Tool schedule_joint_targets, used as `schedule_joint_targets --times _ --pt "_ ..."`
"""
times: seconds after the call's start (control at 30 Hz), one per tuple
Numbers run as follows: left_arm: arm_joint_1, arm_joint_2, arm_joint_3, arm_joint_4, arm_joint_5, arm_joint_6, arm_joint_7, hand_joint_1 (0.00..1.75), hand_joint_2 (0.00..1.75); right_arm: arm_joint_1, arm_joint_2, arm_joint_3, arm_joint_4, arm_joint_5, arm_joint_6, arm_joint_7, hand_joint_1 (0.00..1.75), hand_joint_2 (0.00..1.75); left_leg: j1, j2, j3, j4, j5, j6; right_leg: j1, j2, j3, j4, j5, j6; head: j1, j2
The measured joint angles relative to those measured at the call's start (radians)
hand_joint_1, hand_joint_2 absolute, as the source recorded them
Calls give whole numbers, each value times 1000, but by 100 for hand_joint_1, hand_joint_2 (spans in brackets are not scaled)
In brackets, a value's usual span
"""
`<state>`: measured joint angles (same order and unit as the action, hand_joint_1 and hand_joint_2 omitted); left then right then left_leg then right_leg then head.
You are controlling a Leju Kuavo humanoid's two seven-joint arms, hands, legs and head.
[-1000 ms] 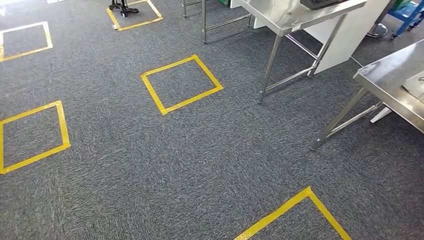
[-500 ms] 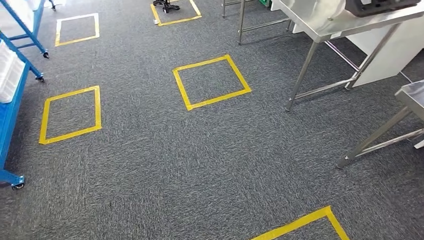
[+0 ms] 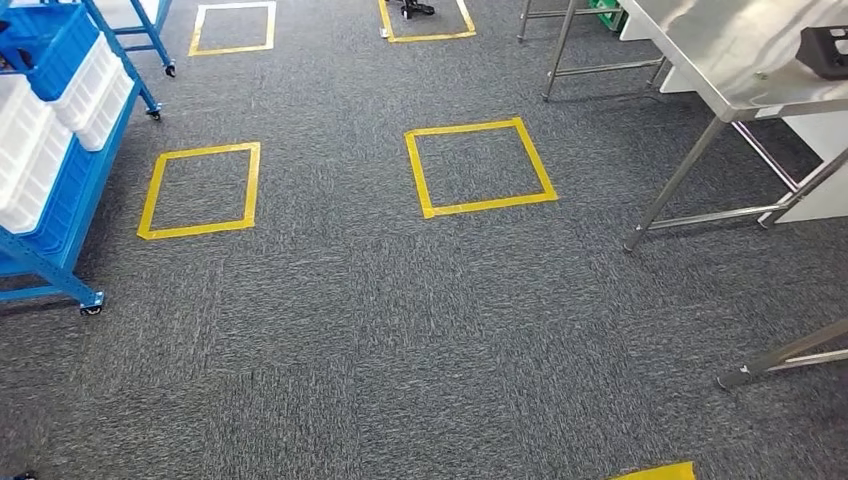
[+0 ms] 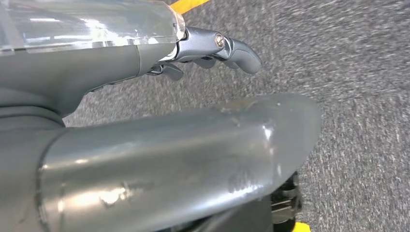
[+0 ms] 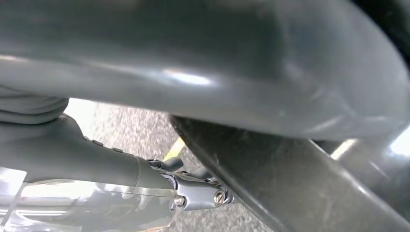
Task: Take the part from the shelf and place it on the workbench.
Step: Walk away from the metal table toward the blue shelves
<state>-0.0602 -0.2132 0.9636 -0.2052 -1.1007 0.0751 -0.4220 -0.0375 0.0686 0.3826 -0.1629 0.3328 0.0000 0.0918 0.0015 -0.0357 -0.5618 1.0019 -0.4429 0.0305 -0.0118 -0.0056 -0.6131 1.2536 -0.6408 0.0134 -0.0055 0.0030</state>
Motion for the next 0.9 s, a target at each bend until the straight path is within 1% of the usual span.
schedule_joint_targets --times 0.03,0.07,0.1,0.13,0.17,0.2,0.23,0.27,0.3,0.33,0.37,0.4,0.43,0.47,0.5,0.53,0.57,0.6,0.63,0.67,0.7,0.73,0.77,0.8,0.83,0.87,0.9 --pt "1 0 0 0 0 -1 1 0 0 -1 0 0 0 0 -6 5 0 0 1 -10 0 5 0 -2 -3 2 25 -54 40 1 0 0" --pt "2 0 0 0 0 -3 1 0 0 -1 0 0 0 0 -14 11 0 0 2 -17 -3 10 -1 -5 -6 9 53 -117 74 2 1 0" --pt "2 0 0 0 0 -5 1 0 0 -2 0 0 0 0 -21 17 0 0 1 -25 -7 18 -3 -10 -7 16 75 -172 100 1 2 0" --pt "2 0 0 0 0 -6 2 0 0 -2 1 0 0 0 -27 21 0 0 0 -30 -12 24 -3 -15 -7 23 85 -204 112 -2 2 0" --pt "2 0 0 0 0 -7 2 0 0 -3 2 0 0 0 -32 24 0 0 -1 -33 -18 27 -1 -21 -5 28 85 -214 113 -6 3 0" --pt "3 0 1 0 0 -8 3 0 0 -4 5 0 0 1 -37 27 0 0 -1 -36 -22 28 3 -29 -2 29 81 -216 118 -13 3 0" --pt "4 0 1 0 0 -10 3 0 0 -5 9 0 0 1 -42 30 0 0 1 -36 -26 26 5 -35 -3 27 76 -216 123 -21 3 0" --pt "5 0 2 0 0 -11 3 0 0 -6 12 1 0 1 -45 33 0 0 2 -30 -30 32 -1 -41 -2 23 73 -219 129 -30 3 0" --pt "5 0 3 0 0 -12 4 0 0 -7 14 1 0 2 -47 35 0 0 3 -19 -38 50 -20 -45 -2 19 68 -222 136 -40 2 0" --pt "5 0 3 0 0 -13 4 0 0 -7 16 1 0 2 -48 36 0 0 4 -5 -52 87 -52 -48 -2 13 63 -224 142 -48 -1 0" --pt "4 0 3 0 0 -13 4 0 0 -6 16 1 0 3 -48 37 0 0 5 8 -70 141 -95 -51 0 6 57 -224 148 -53 -3 0" --pt "3 0 3 0 0 -14 4 0 0 -6 16 1 0 3 -48 37 0 0 7 16 -88 205 -137 -54 3 0 49 -224 153 -56 -6 0" --pt "2 0 3 0 0 -14 5 0 0 -5 16 1 0 3 -48 37 0 0 8 20 -99 257 -167 -55 6 -7 40 -223 159 -57 -7 0" --pt "2 0 3 0 0 -14 5 0 0 -5 16 2 0 3 -48 37 0 0 9 21 -97 283 -180 -56 9 -12 31 -222 165 -57 -6 0" --pt "2 0 4 0 0 -14 5 0 0 -4 16 2 0 3 -49 36 0 0 9 23 -76 271 -175 -55 11 -17 22 -221 172 -57 -6 0" --pt "3 0 4 0 0 -14 5 0 0 -5 16 2 0 3 -49 35 0 0 9 25 -34 219 -155 -52 13 -20 14 -220 178 -55 -6 0" --pt "2 1 4 0 -1 -13 5 0 0 -5 17 2 0 3 -49 33 0 0 9 28 20 145 -133 -48 14 -22 7 -219 185 -54 -7 0" --pt "1 1 4 0 -1 -13 5 0 0 -5 17 2 0 3 -50 32 0 0 6 31 66 74 -118 -43 17 -23 2 -218 192 -51 -6 0" --pt "-1 1 4 0 -2 -12 5 0 0 -6 18 2 0 2 -50 31 0 0 3 34 99 20 -107 -38 18 -24 -1 -218 199 -46 -5 0" --pt "-2 1 4 0 -2 -12 5 0 0 -6 19 2 -1 2 -50 30 0 0 0 35 113 -7 -103 -33 17 -25 -3 -218 205 -40 -5 0" --pt "-2 2 4 0 -3 -12 5 0 0 -6 19 2 -1 2 -50 30 0 0 -5 36 112 -14 -99 -29 16 -26 -3 -220 212 -33 -4 0" --pt "-1 2 5 0 -3 -12 5 0 0 -6 19 2 -1 2 -51 30 0 0 -5 35 109 -17 -89 -23 14 -26 -3 -223 219 -27 -3 0" --pt "1 2 5 0 -4 -12 6 0 0 -6 20 2 0 1 -51 31 0 0 -5 36 105 -21 -79 -17 12 -24 -5 -222 219 -21 -4 0" --pt "1 2 5 0 -4 -11 6 0 0 -6 20 1 0 1 -51 31 0 0 -3 37 98 -25 -66 -9 10 -19 -10 -212 201 -16 -3 0" --pt "1 2 6 0 -5 -10 7 0 0 -6 20 1 0 0 -52 31 0 0 -1 39 88 -30 -52 -3 10 -13 -19 -186 165 -11 -2 0" --pt "0 2 6 0 -6 -10 8 0 0 -7 20 1 0 0 -52 30 0 0 0 41 75 -31 -40 2 8 -7 -30 -139 112 -7 -1 0" --pt "-1 2 6 0 -7 -9 9 0 0 -7 20 1 0 -1 -52 30 0 0 0 41 60 -31 -29 6 8 -3 -42 -81 60 -3 1 0"
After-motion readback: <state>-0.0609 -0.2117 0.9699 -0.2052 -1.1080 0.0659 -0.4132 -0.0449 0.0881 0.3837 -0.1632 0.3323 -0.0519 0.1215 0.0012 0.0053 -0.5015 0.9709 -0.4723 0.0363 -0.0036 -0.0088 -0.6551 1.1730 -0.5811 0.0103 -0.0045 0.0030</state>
